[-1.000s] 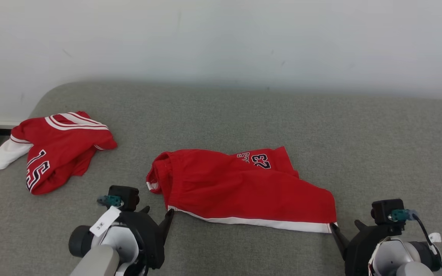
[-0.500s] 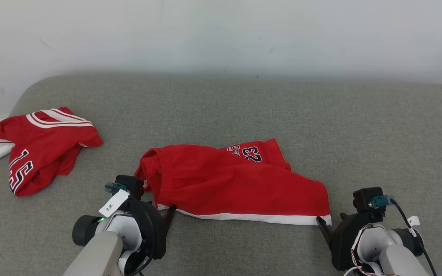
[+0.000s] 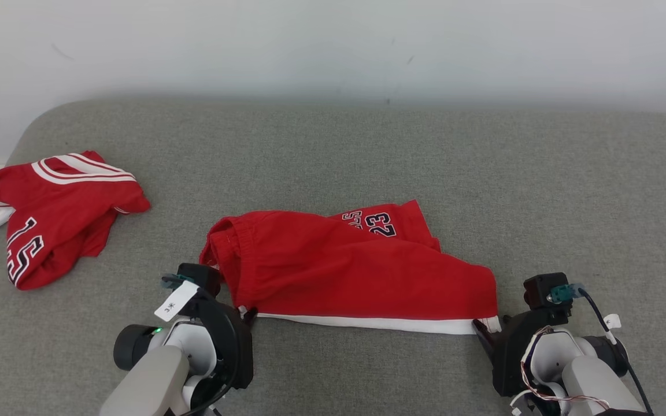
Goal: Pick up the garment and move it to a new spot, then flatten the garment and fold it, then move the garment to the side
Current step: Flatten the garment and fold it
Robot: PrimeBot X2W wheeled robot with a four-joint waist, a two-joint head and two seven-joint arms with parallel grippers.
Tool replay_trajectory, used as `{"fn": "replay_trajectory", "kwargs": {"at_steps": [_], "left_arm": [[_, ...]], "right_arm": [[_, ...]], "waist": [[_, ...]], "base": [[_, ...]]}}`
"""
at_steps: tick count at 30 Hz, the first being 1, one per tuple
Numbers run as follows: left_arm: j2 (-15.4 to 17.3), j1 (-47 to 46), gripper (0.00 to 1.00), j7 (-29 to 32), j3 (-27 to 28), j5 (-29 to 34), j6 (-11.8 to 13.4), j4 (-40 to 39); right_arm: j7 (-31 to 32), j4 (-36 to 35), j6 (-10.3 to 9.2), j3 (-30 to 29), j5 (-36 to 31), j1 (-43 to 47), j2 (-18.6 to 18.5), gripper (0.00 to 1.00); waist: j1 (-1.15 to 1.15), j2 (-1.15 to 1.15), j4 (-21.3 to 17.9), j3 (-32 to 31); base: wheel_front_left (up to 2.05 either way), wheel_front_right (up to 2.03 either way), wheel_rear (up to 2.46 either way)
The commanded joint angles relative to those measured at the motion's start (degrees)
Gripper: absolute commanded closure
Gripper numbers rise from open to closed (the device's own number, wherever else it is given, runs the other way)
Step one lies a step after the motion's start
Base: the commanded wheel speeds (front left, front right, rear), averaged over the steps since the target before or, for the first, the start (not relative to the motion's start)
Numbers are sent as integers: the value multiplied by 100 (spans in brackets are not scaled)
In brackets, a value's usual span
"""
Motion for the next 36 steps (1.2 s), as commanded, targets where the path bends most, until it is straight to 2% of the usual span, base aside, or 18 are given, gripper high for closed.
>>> {"fn": "replay_trajectory", "kwargs": {"at_steps": [1, 2, 3, 4, 5, 6, 16, 26, 32, 36], "left_arm": [[18, -84, 73, -41, -18, -44, -31, 39], [11, -98, 85, -56, -34, -51, -25, 65], [4, -105, 99, -57, -51, -69, -28, 88], [-5, -110, 100, -72, -71, -92, -38, 113], [-12, -113, 100, -95, -92, -104, -47, 130], [-19, -115, 100, -119, -110, -129, -56, 135], [-78, -237, 100, -486, -181, -408, -78, 2], [74, -634, 100, -943, 15, -624, -83, -533], [227, -1056, 100, -976, 56, -492, 66, -951], [310, -1510, 100, -676, 74, -503, 87, -1202]], "right_arm": [[-13, 79, 0, 24, 50, -33, -24, 53], [-36, 135, 0, 46, 54, -54, -22, 58], [-40, 184, 0, 69, 72, -70, -19, 67], [-67, 228, 0, 85, 89, -81, -20, 75], [-89, 269, 0, 96, 99, -93, -21, 92], [-109, 307, -1, 105, 92, -107, -24, 100], [-425, 250, -1, 182, 323, -195, -25, 100], [-995, -651, -1, 476, 505, -512, -27, 100], [-1144, -1155, -1, 545, 342, -849, -26, 100], [-1125, -1339, -1, 359, -109, -1324, -24, 100]], "waist": [[0, 0, 10, 5], [0, 0, 18, 7], [0, 0, 26, 7], [0, 0, 32, 3], [0, 0, 37, -2], [0, 0, 42, -8], [0, 0, 54, -121], [0, 0, -114, -183], [0, 0, -201, -210], [0, 0, -243, -86]], "base": [[0, 0, 0], [0, 0, 0], [0, 0, 0], [0, 0, 0], [0, 0, 0], [0, 0, 0], [0, 0, 0], [0, 0, 0], [0, 0, 0], [0, 0, 0]]}}
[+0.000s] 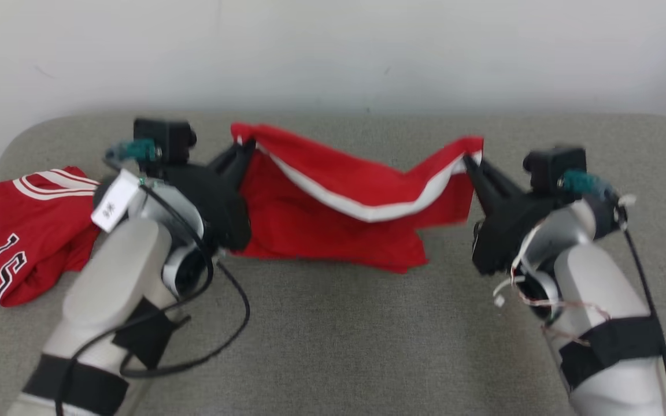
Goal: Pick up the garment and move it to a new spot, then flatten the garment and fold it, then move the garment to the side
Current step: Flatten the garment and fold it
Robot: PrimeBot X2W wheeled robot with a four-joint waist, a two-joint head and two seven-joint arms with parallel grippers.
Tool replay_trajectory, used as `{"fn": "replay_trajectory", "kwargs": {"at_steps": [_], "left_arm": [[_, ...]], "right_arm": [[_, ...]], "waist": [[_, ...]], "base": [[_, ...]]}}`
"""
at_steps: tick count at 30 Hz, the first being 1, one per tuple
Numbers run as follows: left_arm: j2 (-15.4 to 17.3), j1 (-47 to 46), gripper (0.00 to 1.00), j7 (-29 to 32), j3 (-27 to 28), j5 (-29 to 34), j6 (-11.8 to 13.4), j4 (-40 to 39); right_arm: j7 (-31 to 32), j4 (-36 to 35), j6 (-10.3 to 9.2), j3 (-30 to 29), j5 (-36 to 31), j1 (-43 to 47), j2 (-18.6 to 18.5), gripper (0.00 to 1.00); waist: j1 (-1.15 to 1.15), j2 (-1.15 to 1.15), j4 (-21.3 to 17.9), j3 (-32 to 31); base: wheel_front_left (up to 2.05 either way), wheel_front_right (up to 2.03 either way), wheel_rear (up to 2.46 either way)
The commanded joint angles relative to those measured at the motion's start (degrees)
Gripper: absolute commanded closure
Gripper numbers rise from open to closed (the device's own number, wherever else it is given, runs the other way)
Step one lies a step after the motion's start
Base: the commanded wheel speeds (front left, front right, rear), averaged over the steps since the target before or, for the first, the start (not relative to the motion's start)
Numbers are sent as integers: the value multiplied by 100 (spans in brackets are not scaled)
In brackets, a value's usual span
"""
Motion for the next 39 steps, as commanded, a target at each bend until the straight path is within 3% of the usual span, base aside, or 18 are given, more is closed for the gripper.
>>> {"fn": "replay_trajectory", "kwargs": {"at_steps": [1, 9, 16, 27, 32, 39], "left_arm": [[63, -226, 100, 39, 23, 25, 17, -68], [134, -1077, 100, 278, 98, -20, -21, -49], [45, -1766, 100, 74, 118, 14, -55, 129], [33, -2738, 100, -176, 225, 13, -78, 504], [154, -3003, 100, -641, 212, 178, 31, 631], [211, -3152, 100, -1637, 374, 369, 353, 718]], "right_arm": [[-14, -33, -3, -29, -131, -199, -21, 100], [-15, 221, -5, 526, -27, -1407, -291, 100], [-515, 684, -5, 828, 224, -2523, -587, 100], [-1234, 1766, -5, 1197, 310, -4165, -473, 100], [-2030, 2365, -5, 934, 118, -4926, -298, 100], [-2423, 2659, -5, 272, -558, -5397, -110, 100]], "waist": [[0, 0, -10, 109], [0, 0, -188, 634], [0, 0, -271, 1020], [0, 0, -525, 1345], [0, 0, -624, 1489], [0, 0, -685, 1695]], "base": [[0, 0, 0], [0, 0, 0], [0, 0, 0], [0, 0, 0], [0, 0, 0], [0, 0, 0]]}}
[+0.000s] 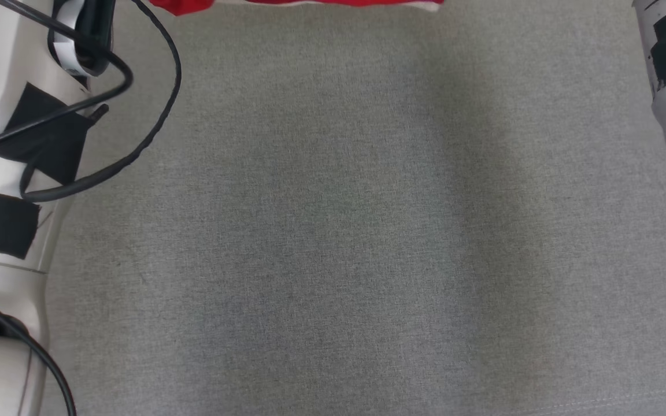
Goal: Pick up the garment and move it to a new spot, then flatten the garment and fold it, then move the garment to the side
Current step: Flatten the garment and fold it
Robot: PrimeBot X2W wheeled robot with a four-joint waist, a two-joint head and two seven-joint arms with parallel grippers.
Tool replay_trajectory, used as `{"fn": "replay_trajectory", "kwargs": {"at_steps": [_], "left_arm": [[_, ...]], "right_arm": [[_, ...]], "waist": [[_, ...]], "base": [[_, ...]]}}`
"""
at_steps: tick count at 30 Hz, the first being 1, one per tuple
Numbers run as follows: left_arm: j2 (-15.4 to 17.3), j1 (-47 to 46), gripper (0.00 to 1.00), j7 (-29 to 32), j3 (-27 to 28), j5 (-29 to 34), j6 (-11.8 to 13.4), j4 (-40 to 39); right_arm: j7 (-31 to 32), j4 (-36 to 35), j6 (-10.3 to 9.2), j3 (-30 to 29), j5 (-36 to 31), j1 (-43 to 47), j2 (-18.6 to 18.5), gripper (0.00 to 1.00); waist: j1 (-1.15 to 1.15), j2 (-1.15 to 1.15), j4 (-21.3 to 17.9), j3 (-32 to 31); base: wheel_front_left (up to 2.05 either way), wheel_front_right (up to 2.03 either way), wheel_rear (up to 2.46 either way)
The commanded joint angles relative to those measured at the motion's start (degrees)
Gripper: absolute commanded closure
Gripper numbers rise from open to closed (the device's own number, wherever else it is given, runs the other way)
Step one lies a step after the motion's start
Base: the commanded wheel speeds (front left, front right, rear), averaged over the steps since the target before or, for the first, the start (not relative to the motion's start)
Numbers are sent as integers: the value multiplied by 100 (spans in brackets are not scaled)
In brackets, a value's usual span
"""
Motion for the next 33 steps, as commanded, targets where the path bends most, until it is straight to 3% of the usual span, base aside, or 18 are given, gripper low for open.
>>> {"fn": "replay_trajectory", "kwargs": {"at_steps": [1, 5, 9, 13, 20, 26, 33], "left_arm": [[-11, 14, 100, -57, -10, 64, 18, 32], [-126, 149, 100, -260, 12, 121, 106, 82], [-305, 397, 100, -324, -54, 119, -13, 169], [-469, 687, 100, -335, -138, -17, -277, 275], [-551, 1151, 100, -340, -286, -179, -498, 135], [-527, 1645, 100, -183, -743, -475, -535, -47], [-211, 2347, 100, 89, -956, -932, -527, -106]], "right_arm": [[-32, -35, -6, -16, -94, 45, 46, 100], [-32, -321, -6, -117, -444, 308, 97, 100], [-34, -443, -6, 35, -627, 630, 112, 100], [-34, -343, -6, 264, -454, 975, -17, 100], [66, -649, -6, 712, 149, 1650, -447, 100], [1123, -1260, -6, 852, 916, 2359, -749, 100], [2618, -2421, -4, 594, 1417, 3595, -902, 100]], "waist": [[0, -1, -32, 90], [0, -1, -4, 326], [0, -1, 100, 515], [0, -1, 268, 610], [0, -1, 485, 394], [0, -1, 581, 169], [0, -1, 558, -190]], "base": [[0, 0, 0], [0, 0, 0], [0, 0, 0], [0, 0, 0], [0, 0, 0], [0, 0, 0], [0, 0, 0]]}}
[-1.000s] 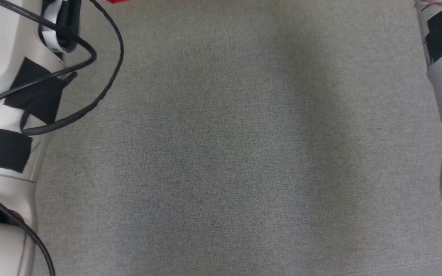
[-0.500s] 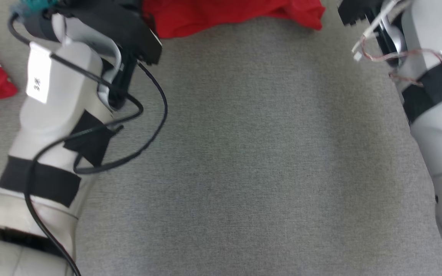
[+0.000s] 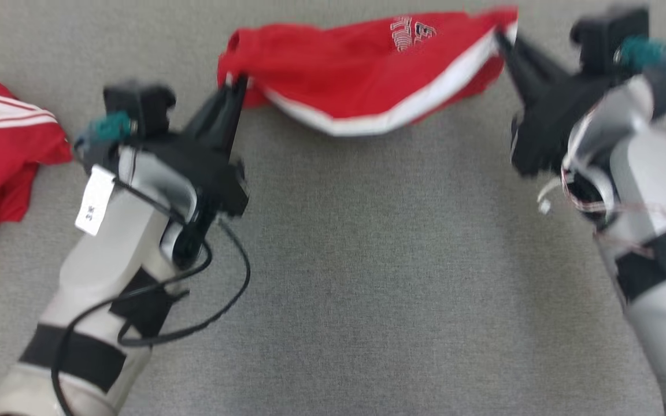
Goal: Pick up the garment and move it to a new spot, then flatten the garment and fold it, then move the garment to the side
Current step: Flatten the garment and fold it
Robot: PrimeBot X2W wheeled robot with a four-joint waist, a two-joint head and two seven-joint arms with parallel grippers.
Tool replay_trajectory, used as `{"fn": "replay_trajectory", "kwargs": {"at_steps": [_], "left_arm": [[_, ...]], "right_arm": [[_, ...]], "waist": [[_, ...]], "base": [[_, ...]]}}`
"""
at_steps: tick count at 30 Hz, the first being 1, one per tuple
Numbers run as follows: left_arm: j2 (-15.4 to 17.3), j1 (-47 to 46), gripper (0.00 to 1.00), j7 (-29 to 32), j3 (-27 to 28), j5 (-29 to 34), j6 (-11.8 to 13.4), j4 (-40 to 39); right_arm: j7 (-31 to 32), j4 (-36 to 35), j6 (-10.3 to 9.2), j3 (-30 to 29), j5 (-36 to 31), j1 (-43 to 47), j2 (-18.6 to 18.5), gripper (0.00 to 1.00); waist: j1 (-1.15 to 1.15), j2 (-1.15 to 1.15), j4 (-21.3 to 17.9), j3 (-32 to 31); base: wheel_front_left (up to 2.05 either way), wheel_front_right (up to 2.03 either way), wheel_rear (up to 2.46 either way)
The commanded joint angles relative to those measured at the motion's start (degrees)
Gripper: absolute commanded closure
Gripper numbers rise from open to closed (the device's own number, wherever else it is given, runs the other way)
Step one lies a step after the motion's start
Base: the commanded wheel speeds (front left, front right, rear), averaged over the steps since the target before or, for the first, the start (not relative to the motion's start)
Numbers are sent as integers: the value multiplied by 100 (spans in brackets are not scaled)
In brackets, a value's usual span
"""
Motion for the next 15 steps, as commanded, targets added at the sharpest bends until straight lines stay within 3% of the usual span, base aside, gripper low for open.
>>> {"fn": "replay_trajectory", "kwargs": {"at_steps": [1, 3, 9, 15], "left_arm": [[55, 273, 100, 145, 9, -202, 10, 15], [150, 604, 100, 424, -40, -355, 10, 63], [290, 1080, 100, 757, -132, -493, 48, 87], [447, 1692, 100, 1229, -243, -554, 330, -143]], "right_arm": [[364, -346, -2, -139, 106, 477, -112, 100], [913, -852, -2, -361, 159, 1216, -148, 100], [1774, -1621, -1, -499, 349, 2235, -102, 100], [2817, -2351, -2, -402, 504, 3000, -192, 100]], "waist": [[1, 0, -4, -221], [1, 0, 24, -354], [1, 0, 31, -583], [1, 0, 15, -847]], "base": [[0, 0, 0], [0, 0, 0], [0, 0, 0], [0, 0, 0]]}}
